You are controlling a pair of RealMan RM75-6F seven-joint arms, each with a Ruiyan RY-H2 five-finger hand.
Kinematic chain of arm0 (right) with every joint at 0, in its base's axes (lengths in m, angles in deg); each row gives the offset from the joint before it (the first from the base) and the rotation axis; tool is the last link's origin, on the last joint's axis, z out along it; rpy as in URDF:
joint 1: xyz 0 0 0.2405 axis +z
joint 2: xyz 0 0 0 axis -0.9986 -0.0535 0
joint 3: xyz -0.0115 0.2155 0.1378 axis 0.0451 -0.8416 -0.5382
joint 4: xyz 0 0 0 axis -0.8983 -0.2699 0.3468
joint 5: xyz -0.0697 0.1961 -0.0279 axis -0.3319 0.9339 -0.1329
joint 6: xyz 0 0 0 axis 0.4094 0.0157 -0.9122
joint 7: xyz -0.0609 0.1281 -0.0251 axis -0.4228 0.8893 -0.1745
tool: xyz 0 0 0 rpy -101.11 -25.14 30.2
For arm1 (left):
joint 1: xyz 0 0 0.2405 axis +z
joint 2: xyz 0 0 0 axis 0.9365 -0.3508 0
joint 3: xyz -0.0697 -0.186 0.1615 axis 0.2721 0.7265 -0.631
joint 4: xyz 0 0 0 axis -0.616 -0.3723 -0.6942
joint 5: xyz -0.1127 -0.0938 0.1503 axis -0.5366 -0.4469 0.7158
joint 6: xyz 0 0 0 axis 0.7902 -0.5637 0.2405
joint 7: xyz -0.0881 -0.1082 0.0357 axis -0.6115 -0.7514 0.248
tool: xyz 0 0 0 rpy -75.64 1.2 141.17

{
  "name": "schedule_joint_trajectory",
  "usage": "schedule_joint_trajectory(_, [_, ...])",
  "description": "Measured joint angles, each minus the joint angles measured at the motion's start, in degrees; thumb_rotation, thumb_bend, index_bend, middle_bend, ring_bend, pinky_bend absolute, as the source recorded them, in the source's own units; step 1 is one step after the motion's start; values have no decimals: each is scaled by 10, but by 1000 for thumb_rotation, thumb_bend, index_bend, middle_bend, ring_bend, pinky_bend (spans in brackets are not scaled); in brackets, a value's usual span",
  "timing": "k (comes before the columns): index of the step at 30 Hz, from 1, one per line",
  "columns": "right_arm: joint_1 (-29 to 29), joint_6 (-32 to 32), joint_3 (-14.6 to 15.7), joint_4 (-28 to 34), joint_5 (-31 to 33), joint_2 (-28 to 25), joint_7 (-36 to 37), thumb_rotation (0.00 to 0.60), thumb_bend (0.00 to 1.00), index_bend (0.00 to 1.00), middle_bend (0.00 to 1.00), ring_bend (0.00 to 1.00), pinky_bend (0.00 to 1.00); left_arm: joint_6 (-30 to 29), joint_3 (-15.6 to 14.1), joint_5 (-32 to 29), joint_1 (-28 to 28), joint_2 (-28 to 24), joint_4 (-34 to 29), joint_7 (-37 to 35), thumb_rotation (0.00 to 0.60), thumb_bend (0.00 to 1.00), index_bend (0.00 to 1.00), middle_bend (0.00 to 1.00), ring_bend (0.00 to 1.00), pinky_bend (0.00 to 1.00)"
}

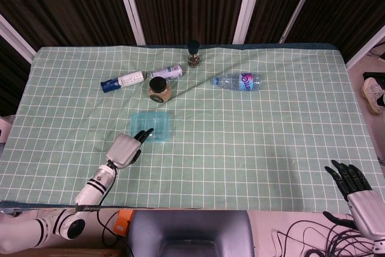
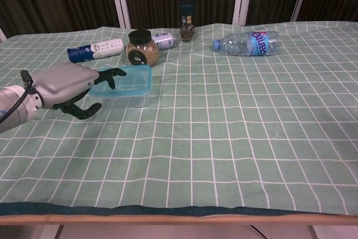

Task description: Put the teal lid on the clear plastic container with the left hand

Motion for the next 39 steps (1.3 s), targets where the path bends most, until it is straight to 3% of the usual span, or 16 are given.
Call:
schedule_joint_trajectory(26, [0,-3,0,1,1,1,-4,600,217,0,0,0,0,20,-5,4,5,15,28,-17,600,503,0,277,803,880])
schedule_joint_trajectory(39, [-2,3,1,-1,-2,0,-1,600,217,0,0,0,0,-32,22,29,9,-29,-38,-15,600,504,0,272,804,880])
